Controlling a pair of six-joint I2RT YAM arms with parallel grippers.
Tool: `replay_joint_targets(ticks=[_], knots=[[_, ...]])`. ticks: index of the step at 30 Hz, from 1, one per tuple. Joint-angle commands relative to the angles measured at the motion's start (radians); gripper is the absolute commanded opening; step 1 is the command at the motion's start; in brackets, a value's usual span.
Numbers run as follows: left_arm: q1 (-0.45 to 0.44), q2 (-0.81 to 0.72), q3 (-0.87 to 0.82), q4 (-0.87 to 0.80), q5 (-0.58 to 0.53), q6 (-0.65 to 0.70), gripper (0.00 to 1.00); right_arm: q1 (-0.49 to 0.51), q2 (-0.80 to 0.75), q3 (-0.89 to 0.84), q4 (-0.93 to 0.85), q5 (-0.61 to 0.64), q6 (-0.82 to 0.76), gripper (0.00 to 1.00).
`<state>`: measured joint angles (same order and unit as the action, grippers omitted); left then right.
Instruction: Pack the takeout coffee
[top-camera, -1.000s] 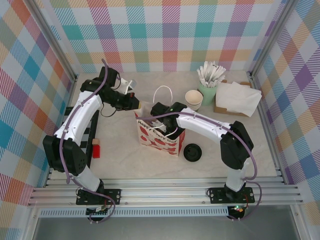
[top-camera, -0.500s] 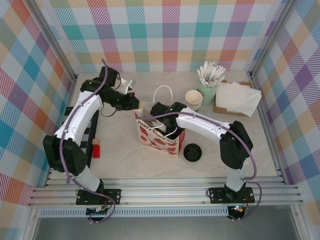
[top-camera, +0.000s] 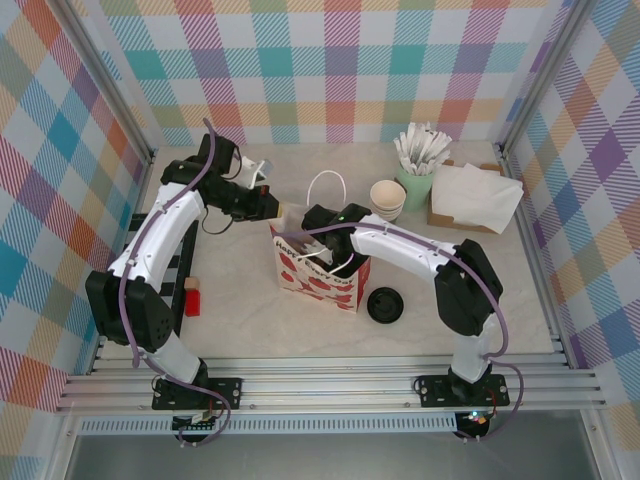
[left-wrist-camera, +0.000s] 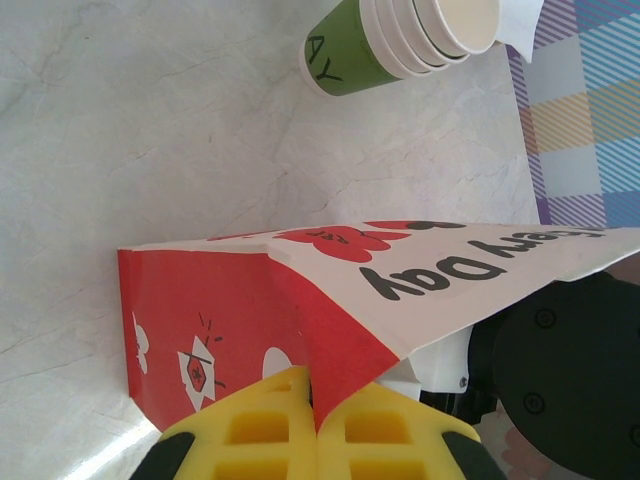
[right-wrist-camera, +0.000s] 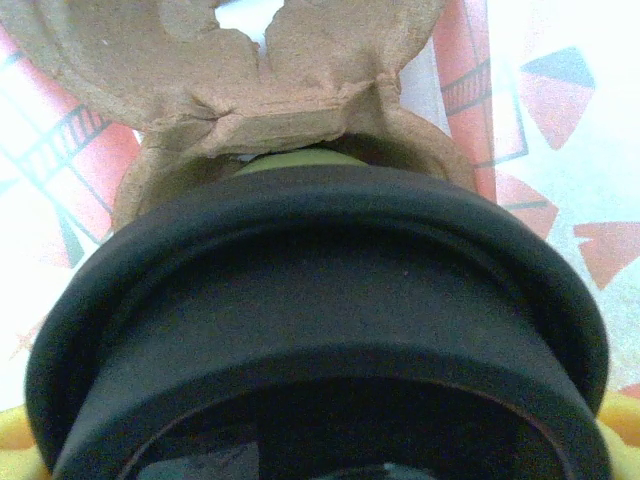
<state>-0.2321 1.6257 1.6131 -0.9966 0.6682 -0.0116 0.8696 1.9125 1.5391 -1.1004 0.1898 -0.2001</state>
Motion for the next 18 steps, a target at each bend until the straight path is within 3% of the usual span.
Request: replay_joint_targets(ticks=[1,18], knots=[[0.011,-0.035,-0.015,0.012,0.023,-0.008,0.00,0.007,0.243,-0.122,0.015,-0.124,0.014,0.28],[0.011,-0.044,-0.022,0.015,0.017,-0.008,0.00,-0.003,0.283,-0.096,0.010,-0.150,0.000,0.28]])
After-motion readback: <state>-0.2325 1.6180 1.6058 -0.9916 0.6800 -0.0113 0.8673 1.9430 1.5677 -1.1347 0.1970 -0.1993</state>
